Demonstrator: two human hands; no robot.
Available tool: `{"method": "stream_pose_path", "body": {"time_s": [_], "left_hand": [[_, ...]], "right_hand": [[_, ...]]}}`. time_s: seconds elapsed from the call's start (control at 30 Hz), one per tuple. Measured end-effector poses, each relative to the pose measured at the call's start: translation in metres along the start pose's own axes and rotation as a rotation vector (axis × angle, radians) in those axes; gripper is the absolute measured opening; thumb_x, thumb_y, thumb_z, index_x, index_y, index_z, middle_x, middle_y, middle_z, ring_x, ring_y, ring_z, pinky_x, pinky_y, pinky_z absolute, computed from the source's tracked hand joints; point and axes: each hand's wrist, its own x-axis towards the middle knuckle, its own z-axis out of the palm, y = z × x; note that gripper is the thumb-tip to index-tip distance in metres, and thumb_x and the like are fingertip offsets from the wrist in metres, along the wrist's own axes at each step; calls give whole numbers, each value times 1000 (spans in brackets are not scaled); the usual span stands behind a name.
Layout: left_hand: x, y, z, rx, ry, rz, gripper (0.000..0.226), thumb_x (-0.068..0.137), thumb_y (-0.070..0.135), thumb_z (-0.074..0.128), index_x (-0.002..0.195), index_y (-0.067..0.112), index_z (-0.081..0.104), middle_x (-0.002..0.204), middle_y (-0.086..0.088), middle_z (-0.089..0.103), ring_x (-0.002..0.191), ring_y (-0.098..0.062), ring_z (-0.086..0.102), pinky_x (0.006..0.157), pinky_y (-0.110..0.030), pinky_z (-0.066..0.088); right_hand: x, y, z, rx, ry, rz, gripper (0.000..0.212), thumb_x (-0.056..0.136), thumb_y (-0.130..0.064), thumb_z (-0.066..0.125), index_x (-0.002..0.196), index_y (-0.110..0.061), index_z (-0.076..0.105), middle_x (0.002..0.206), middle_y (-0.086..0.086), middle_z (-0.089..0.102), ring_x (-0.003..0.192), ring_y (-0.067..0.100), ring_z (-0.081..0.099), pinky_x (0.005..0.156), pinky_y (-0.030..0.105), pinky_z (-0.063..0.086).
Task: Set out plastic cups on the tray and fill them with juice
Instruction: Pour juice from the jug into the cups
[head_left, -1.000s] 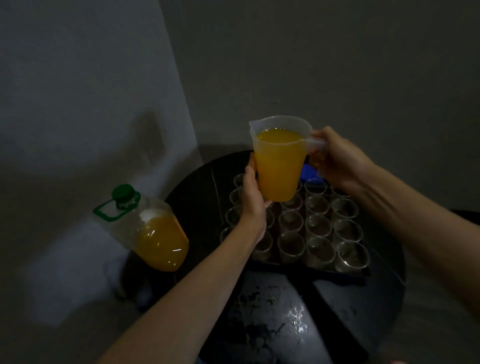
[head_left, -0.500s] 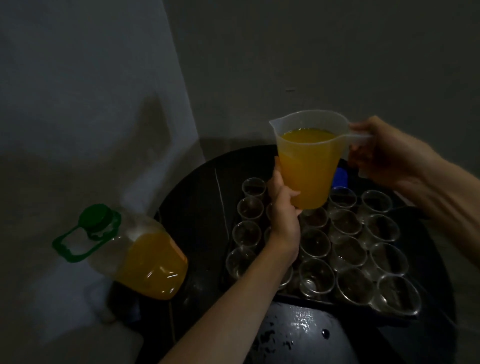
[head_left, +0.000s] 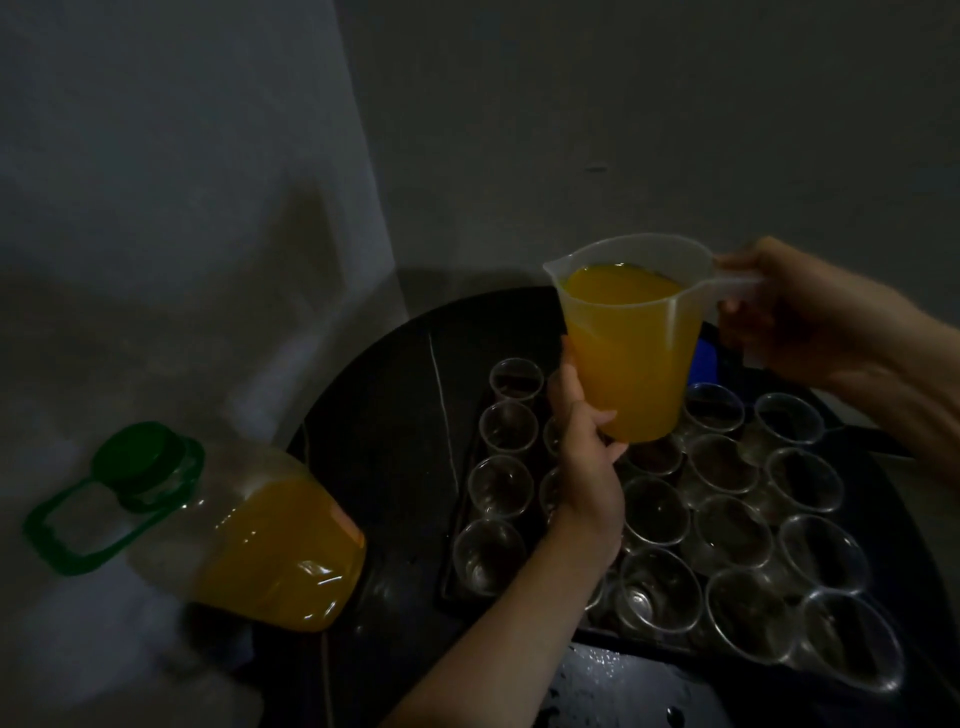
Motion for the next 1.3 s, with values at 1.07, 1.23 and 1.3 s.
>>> {"method": "stream_pose_path", "body": {"time_s": [1.07,1.23,1.3], "left_hand": [[9,-12,-5,-89,48,-35,74,75,29,46,146,52,41,141,20,52,124,-10,54,109,-60,41],[9,-12,-3,-109,51,-39,74,75,26,47,144,51,43,139,20,53,127,-13,54,108,-62,41],[9,-12,-3,-110,55,-43,73,75,26,47,144,51,43,139,19,53,127,-14,54,108,-62,42]], "right_hand": [[7,7,9,-140,-47,-30,23,93,-38,56,79,-19,57,58,-2,46,50,9,38,59,29,27],[10,5,12,-67,-44,-49,18,93,-31,58,81,-18,59,57,-2,50,48,8,38,57,27,29],[12,4,13,-71,-50,-47,17,93,-31,58,82,-17,58,59,-1,49,49,8,37,56,27,27]]}}
